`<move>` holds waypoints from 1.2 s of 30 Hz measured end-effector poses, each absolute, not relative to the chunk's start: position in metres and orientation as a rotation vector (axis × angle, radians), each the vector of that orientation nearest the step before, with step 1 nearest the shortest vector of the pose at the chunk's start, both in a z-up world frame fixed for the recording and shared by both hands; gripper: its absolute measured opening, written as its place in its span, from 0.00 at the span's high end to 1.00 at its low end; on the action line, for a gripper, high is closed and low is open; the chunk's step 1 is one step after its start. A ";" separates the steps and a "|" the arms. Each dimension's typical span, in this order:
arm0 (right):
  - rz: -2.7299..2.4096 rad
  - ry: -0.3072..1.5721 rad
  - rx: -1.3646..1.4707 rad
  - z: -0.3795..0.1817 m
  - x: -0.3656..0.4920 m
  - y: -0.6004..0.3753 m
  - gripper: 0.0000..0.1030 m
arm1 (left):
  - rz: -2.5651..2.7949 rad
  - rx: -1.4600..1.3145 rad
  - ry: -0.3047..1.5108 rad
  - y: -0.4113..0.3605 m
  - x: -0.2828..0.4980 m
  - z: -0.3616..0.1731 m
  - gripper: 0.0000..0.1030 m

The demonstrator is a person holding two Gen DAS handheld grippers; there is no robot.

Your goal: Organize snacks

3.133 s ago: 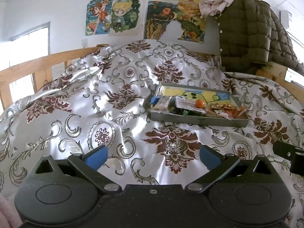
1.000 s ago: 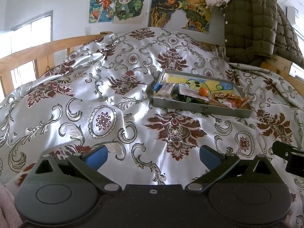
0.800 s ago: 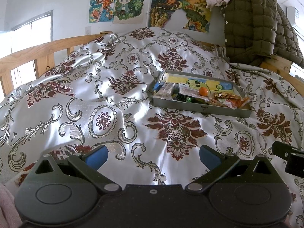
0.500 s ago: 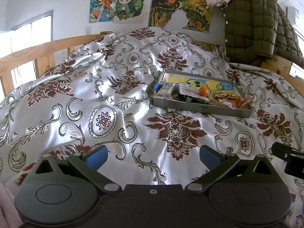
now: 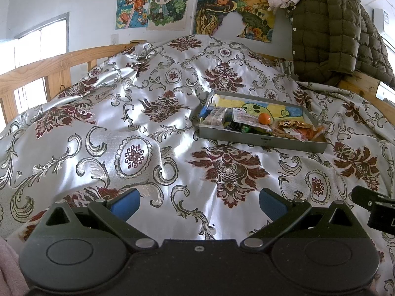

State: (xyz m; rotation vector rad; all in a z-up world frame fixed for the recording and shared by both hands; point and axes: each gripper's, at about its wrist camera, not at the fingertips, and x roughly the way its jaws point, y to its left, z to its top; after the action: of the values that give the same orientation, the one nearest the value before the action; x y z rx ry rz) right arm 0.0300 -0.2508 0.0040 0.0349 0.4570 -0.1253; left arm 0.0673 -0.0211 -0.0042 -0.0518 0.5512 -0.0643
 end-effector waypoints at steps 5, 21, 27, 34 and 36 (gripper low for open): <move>-0.125 0.457 0.034 0.004 0.030 -0.251 0.00 | -0.065 -0.052 0.551 -0.021 0.067 -0.004 0.01; -0.125 0.464 0.030 0.002 0.028 -0.252 0.00 | -0.045 -0.086 0.575 -0.025 0.062 -0.007 0.01; -0.126 0.465 0.029 0.002 0.027 -0.251 0.00 | -0.054 -0.104 0.602 -0.016 0.066 -0.005 0.01; -0.126 0.466 0.028 0.002 0.029 -0.250 0.00 | -0.073 -0.139 0.609 -0.011 0.067 -0.005 0.01; -0.126 0.466 0.028 0.003 0.029 -0.250 0.00 | -0.078 -0.139 0.609 -0.011 0.069 -0.004 0.01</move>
State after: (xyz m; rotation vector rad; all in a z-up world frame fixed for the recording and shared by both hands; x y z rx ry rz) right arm 0.0292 -0.2496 0.0028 0.0280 0.4663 -0.1256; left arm 0.0688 -0.0106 -0.0042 -0.1388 0.6092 -0.0781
